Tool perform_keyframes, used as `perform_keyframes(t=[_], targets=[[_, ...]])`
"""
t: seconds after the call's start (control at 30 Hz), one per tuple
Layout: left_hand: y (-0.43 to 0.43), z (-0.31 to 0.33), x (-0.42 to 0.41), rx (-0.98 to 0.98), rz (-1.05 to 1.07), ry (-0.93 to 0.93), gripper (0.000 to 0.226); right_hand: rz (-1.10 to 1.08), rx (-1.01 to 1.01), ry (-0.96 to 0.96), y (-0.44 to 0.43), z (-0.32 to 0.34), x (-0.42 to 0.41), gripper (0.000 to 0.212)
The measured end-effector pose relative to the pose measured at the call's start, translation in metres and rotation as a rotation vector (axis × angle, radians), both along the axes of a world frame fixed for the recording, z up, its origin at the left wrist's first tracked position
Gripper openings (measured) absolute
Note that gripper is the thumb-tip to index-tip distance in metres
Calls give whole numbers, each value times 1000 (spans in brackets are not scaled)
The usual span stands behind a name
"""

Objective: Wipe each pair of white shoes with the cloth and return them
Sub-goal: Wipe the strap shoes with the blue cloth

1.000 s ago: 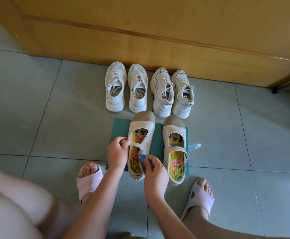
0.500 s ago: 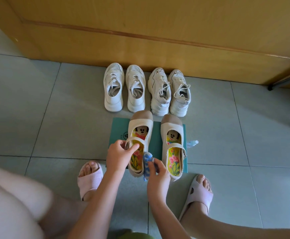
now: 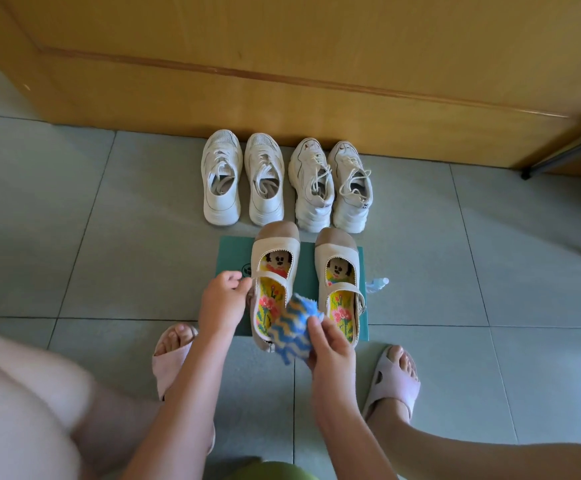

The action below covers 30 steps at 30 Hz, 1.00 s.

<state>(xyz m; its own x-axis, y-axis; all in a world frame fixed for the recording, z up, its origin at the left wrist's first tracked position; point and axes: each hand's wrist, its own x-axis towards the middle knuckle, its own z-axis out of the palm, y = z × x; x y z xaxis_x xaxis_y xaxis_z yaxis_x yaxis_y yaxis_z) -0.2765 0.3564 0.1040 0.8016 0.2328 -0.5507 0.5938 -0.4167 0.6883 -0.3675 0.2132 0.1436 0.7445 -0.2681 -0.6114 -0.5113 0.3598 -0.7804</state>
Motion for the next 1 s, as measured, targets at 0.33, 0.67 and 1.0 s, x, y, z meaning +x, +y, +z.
perform_keyframes(t=[0.33,0.67,1.0], targets=[[8,46,17,-723,-86,165,28,120,-143,-86,17,15,73,15],[12,2,64,-180,330,-307,33,659,-923,200,36,-28,67,99],[1,-34,105,39,-173,-347,37,655,-948,260,48,-48,57,93]])
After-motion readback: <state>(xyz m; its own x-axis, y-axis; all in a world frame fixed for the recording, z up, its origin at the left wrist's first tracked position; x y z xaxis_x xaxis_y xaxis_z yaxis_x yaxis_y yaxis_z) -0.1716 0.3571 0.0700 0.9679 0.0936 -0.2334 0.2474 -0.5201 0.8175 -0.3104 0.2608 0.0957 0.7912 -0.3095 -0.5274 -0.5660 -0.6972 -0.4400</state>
